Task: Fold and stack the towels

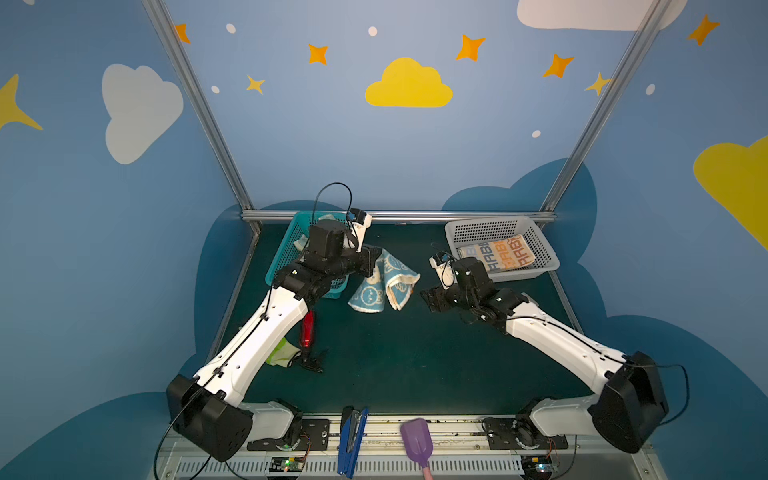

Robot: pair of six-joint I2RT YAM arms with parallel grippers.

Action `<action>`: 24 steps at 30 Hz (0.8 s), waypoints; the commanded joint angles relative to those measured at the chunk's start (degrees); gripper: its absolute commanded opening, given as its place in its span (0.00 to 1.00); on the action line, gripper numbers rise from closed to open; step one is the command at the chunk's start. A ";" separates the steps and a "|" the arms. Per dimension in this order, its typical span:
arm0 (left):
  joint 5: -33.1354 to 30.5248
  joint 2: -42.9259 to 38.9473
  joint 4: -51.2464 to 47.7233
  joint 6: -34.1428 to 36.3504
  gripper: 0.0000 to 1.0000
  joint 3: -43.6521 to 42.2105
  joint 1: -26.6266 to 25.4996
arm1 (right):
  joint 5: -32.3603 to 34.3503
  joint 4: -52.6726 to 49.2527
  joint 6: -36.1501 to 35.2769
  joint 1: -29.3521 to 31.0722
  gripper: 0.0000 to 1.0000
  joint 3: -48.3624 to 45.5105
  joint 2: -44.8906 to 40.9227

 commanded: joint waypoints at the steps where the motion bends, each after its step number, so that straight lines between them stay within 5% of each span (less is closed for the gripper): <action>1: 1.47 2.73 3.21 -3.57 0.04 -2.36 -0.59 | -7.60 3.38 -2.90 0.43 0.77 -3.49 -3.40; 6: 2.94 8.75 5.43 -6.54 0.04 -4.77 -1.31 | -14.05 10.71 -1.57 1.03 0.71 -9.42 -4.56; 13: 1.94 14.45 5.07 -7.33 0.05 -6.21 -2.36 | -5.49 3.91 4.63 1.40 0.67 -8.35 -1.22; 18: 2.07 13.84 6.27 -7.67 0.23 -8.60 -3.41 | -3.60 -2.19 9.01 1.55 0.61 -7.75 0.12; 24: 2.95 10.39 9.96 -8.77 0.51 -12.80 -4.50 | -1.72 3.18 11.28 5.52 0.59 -14.82 -1.27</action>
